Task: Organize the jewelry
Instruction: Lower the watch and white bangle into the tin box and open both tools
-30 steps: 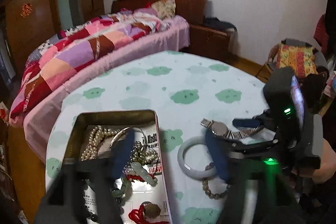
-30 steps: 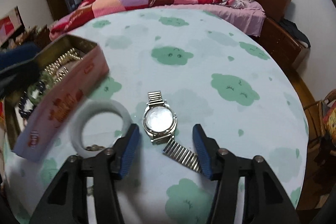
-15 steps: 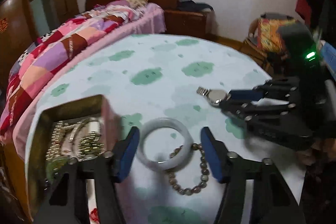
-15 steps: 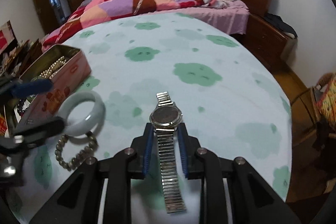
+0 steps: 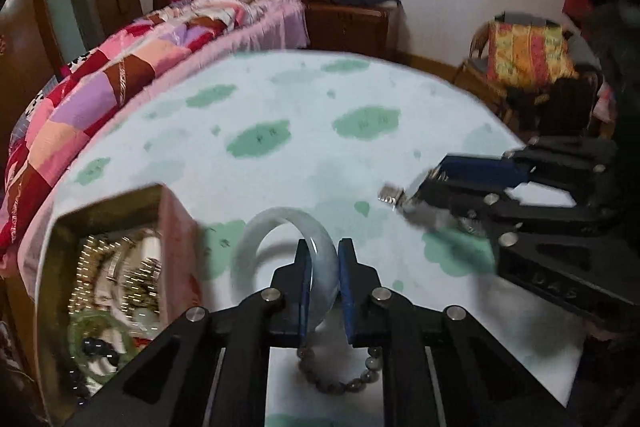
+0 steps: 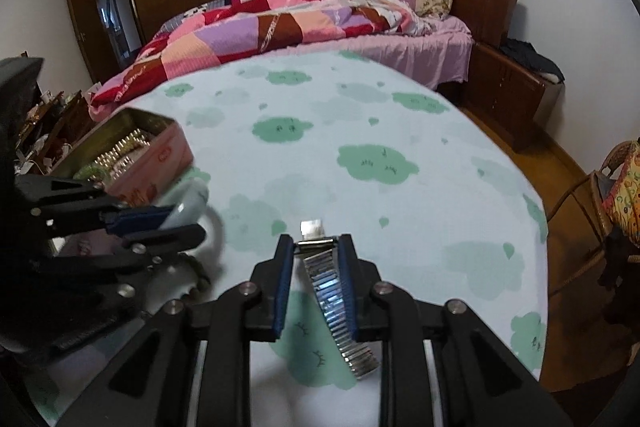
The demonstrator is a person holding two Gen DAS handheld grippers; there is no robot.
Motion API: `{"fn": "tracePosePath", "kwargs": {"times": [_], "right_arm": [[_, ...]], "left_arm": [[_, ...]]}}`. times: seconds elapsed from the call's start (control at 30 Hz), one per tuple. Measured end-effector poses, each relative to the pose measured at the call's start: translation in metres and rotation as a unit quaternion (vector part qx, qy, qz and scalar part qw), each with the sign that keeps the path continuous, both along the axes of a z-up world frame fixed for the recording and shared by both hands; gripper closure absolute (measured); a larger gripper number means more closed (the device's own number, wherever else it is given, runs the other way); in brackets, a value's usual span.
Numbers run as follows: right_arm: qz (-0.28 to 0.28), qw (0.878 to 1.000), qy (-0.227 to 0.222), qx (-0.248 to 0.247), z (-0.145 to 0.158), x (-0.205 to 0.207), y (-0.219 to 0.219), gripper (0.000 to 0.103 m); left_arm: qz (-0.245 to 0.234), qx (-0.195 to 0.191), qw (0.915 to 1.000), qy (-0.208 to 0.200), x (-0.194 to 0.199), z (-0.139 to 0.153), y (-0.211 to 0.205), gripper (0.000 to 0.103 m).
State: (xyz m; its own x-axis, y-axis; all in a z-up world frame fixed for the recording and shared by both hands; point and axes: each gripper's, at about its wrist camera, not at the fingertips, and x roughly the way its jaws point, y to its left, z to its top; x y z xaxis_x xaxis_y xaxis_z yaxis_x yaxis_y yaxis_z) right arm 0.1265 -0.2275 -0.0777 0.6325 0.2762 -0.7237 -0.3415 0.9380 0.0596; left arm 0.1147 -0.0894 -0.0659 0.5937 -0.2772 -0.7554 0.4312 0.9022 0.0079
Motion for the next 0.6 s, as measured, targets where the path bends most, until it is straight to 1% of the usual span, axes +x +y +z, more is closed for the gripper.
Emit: {"fn": "tracePosePath", "kwargs": {"times": [0.17, 0.27, 0.33, 0.43, 0.6], "right_arm": [[0.01, 1.0, -0.015, -0.007, 0.013, 0.002, 0.012, 0.079], [0.018, 1.0, -0.024, -0.009, 0.022, 0.005, 0.022, 0.079], [0.029, 0.999, -0.032, -0.009, 0.031, 0.007, 0.032, 0.079], [0.051, 0.998, -0.046, -0.005, 0.046, 0.011, 0.051, 0.079], [0.094, 0.993, -0.066, 0.004, 0.064, 0.017, 0.089, 0.079]], "left_arm": [[0.018, -0.031, 0.9987, -0.036, -0.005, 0.034, 0.025, 0.09], [0.03, -0.04, 0.997, -0.059, -0.006, 0.054, 0.043, 0.09], [0.043, -0.037, 0.9956, -0.075, -0.006, 0.067, 0.061, 0.09], [0.064, -0.025, 0.9938, -0.087, -0.005, 0.077, 0.086, 0.09], [0.101, -0.011, 0.9905, -0.092, -0.002, 0.077, 0.124, 0.09]]}}
